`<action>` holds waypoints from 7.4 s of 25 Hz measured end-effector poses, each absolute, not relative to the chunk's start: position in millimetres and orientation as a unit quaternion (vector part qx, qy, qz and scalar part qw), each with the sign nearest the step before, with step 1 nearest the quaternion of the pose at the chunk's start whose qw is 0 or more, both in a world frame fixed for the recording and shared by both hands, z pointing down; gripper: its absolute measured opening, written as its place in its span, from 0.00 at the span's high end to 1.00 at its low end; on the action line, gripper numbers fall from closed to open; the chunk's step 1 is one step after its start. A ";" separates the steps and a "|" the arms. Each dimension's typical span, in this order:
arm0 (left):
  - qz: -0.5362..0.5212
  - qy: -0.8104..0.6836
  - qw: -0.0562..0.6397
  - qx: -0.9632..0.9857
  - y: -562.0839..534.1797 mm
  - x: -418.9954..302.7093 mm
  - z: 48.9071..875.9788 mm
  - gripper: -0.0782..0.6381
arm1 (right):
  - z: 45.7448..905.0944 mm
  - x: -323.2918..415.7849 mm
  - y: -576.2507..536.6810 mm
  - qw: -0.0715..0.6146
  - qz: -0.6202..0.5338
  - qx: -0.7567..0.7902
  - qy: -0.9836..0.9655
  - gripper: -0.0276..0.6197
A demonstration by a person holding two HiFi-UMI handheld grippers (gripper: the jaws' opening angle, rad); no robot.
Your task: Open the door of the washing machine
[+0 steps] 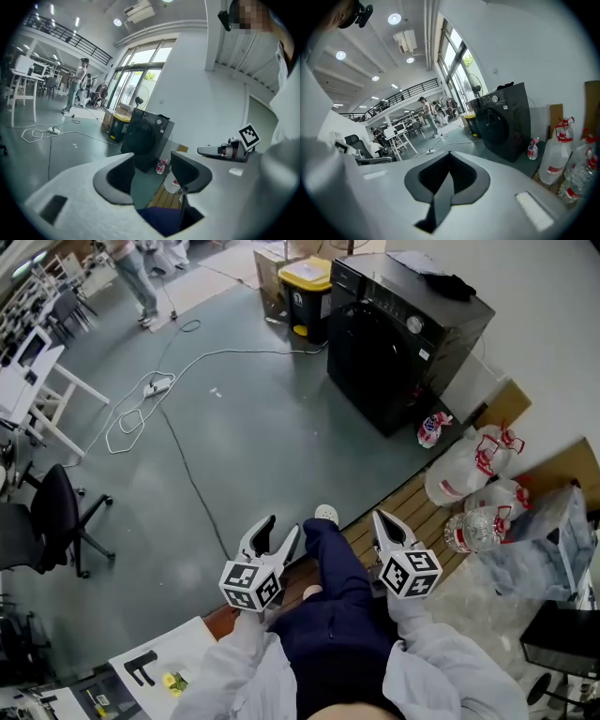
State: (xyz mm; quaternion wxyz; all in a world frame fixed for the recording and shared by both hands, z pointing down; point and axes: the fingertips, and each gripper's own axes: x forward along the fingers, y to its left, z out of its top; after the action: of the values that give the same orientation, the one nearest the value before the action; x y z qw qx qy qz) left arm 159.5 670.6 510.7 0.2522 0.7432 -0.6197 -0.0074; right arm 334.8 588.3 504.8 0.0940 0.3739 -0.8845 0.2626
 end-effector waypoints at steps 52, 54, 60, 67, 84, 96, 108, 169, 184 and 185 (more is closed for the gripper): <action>0.008 -0.610 0.236 0.757 159.3 -148.7 384.1 0.57 | 397.1 19.1 63.2 0.084 0.280 0.371 -0.881 0.95; 0.011 -0.600 0.233 0.765 147.6 -164.2 385.3 0.57 | 396.7 3.6 56.5 0.080 0.276 0.375 -0.882 0.95; 0.023 -0.574 0.246 0.780 118.6 -184.9 400.0 0.57 | 414.9 -17.4 37.9 0.094 0.292 0.392 -0.867 0.95; 0.046 -0.545 0.251 0.799 64.5 -188.9 415.5 0.57 | 432.5 -26.3 -12.8 0.092 0.306 0.415 -0.852 0.95; 0.091 -0.488 0.244 0.833 -165.9 -224.4 428.8 0.57 | 455.9 -71.1 -222.0 0.074 0.317 0.442 -0.836 0.95; 0.195 -0.312 0.210 0.906 -284.7 -150.5 482.2 0.57 | 504.0 -15.4 -259.5 0.063 0.359 0.529 -0.766 0.95; 0.314 -0.057 0.133 0.938 -302.3 -54.8 593.3 0.57 | 553.5 31.4 -224.5 0.056 0.377 0.667 -0.640 0.95; 0.422 0.142 0.031 0.895 23.9 -73.5 747.2 0.74 | 656.3 -11.1 145.2 -0.119 0.418 0.851 -0.293 0.95; 0.422 0.014 0.080 0.903 167.5 -20.4 747.1 0.74 | 656.5 35.6 299.9 -0.129 0.419 0.817 -0.375 0.95; 0.423 0.008 0.085 0.902 174.8 -17.5 747.7 0.74 | 656.3 38.8 309.4 -0.129 0.419 0.817 -0.376 0.95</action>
State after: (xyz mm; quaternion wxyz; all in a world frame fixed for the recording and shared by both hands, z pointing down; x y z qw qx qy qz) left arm -17.5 174.8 747.7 0.0845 0.9024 0.0078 0.4225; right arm 38.8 309.4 656.3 -0.1288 0.8165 -0.3757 0.4190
